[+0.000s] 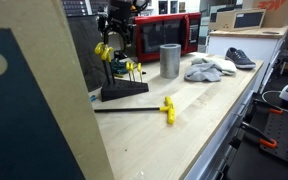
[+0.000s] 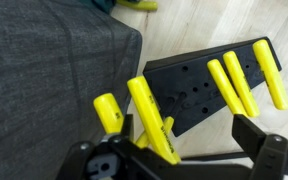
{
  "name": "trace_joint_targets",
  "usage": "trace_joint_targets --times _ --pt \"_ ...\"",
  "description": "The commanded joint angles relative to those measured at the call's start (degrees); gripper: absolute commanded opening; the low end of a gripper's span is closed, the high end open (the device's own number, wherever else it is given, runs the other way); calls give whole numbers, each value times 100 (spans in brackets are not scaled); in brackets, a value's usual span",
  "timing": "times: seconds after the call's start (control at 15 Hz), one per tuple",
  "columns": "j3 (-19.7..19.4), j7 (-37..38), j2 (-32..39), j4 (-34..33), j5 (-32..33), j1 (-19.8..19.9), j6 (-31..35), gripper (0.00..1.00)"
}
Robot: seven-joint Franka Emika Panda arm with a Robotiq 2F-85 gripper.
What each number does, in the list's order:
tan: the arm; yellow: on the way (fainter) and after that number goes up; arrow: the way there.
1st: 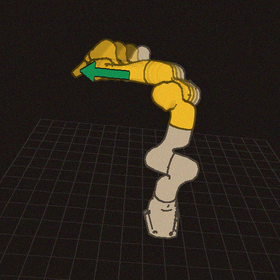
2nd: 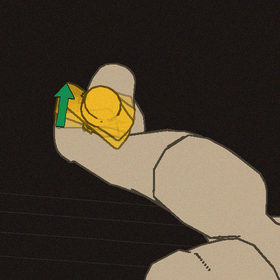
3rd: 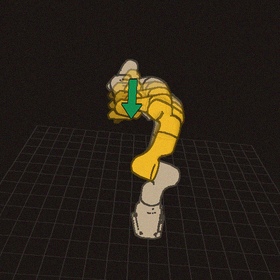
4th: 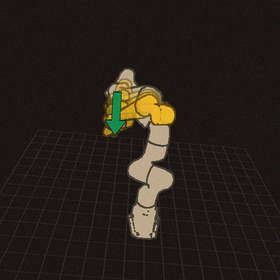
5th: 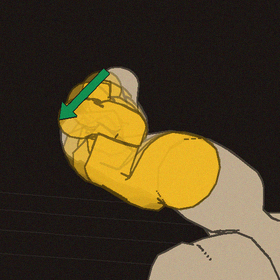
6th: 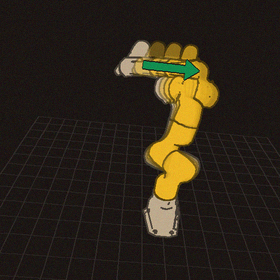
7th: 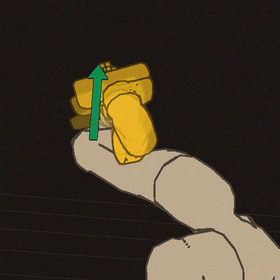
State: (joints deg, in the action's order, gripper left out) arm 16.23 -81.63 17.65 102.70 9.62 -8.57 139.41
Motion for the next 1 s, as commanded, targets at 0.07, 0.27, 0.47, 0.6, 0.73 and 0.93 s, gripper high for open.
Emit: trace_joint_targets --times 0.07,0.27,0.47,0.6,0.73,0.93 --pt "210 -902 -266 -27 -617 229 85 100" --pt "217 -639 -396 -169 -997 243 -112 100" --pt "-60 477 -596 -195 -733 59 -170 100" --pt "-247 1498 -811 -95 -498 -58 -223 100" --pt "-349 2278 -1027 19 -282 -118 -413 100" --pt "-442 3410 -1363 266 85 -161 -689 100"
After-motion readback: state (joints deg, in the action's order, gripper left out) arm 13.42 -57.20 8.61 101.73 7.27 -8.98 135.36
